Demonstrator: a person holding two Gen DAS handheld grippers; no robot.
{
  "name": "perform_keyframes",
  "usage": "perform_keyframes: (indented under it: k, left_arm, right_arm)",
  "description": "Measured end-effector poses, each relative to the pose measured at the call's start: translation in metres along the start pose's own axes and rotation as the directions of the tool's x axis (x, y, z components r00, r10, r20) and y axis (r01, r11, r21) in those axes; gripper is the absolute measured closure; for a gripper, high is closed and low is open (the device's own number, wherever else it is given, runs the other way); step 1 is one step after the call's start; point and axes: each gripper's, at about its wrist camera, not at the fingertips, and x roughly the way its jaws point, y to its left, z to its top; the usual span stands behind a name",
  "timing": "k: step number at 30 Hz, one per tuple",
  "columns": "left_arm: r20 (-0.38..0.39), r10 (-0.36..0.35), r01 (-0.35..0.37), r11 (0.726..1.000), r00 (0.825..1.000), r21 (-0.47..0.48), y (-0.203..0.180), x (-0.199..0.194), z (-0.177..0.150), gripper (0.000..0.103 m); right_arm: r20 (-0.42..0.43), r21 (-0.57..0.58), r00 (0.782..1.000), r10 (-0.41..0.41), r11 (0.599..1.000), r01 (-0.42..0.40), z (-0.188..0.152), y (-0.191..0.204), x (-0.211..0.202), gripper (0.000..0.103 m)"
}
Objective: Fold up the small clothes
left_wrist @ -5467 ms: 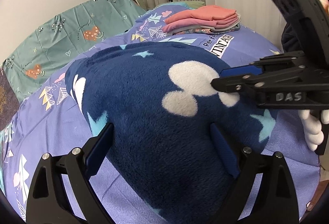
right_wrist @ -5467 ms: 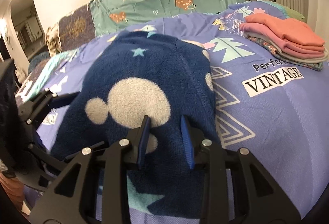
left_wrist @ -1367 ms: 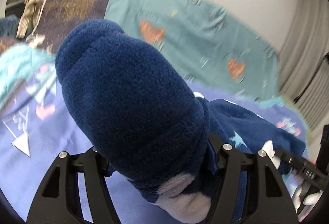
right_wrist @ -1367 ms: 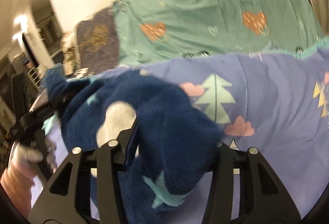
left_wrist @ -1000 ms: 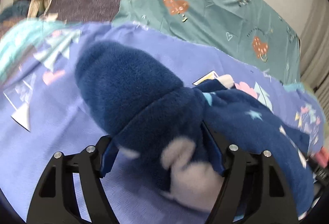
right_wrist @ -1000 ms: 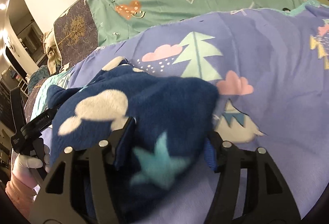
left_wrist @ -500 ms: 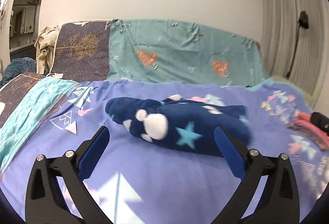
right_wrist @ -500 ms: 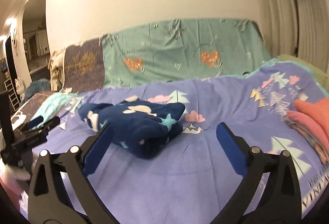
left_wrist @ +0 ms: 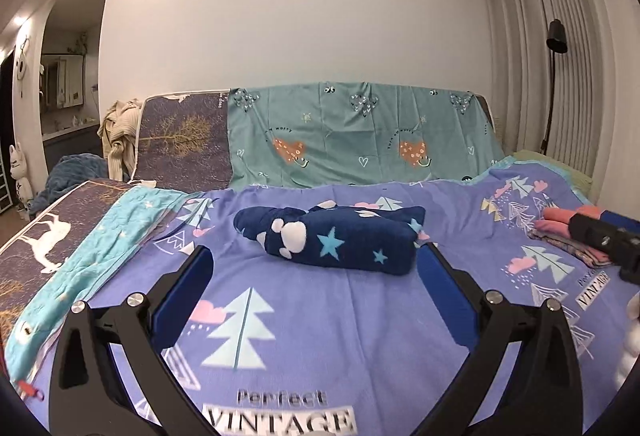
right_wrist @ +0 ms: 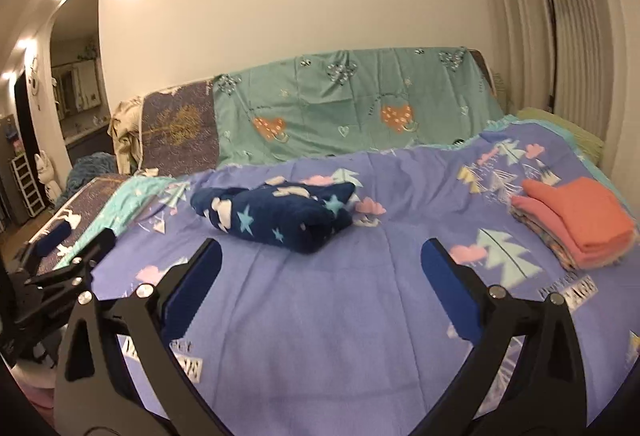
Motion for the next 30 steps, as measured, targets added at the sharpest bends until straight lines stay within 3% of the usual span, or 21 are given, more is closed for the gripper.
perform_keyframes:
  k: [9, 15, 30]
  left_arm:
    - [-0.010, -0.029, 0.029, 0.999, 1.000, -0.019, -0.011, -0.061, -0.018, 0.001]
    - [-0.033, -0.001, 0.001, 1.000, 0.999, -0.006, -0.009, -0.083, -0.030, 0.001]
    - [-0.115, -0.026, 0.021, 0.999, 0.993, -0.049, 0.005, -0.095, -0.061, 0.001]
  right_arm:
    - [-0.044, -0.039, 0.999, -0.012, 0.999, 0.011, -0.035, 0.012, -0.047, 0.002]
    - [-0.045, -0.067, 0.999, 0.004, 0.998, -0.007, -0.054, 0.024, -0.074, 0.002]
    - [-0.157, -0.027, 0.986, 0.058, 0.998, -0.064, -0.083, 0.034, -0.065, 0.002]
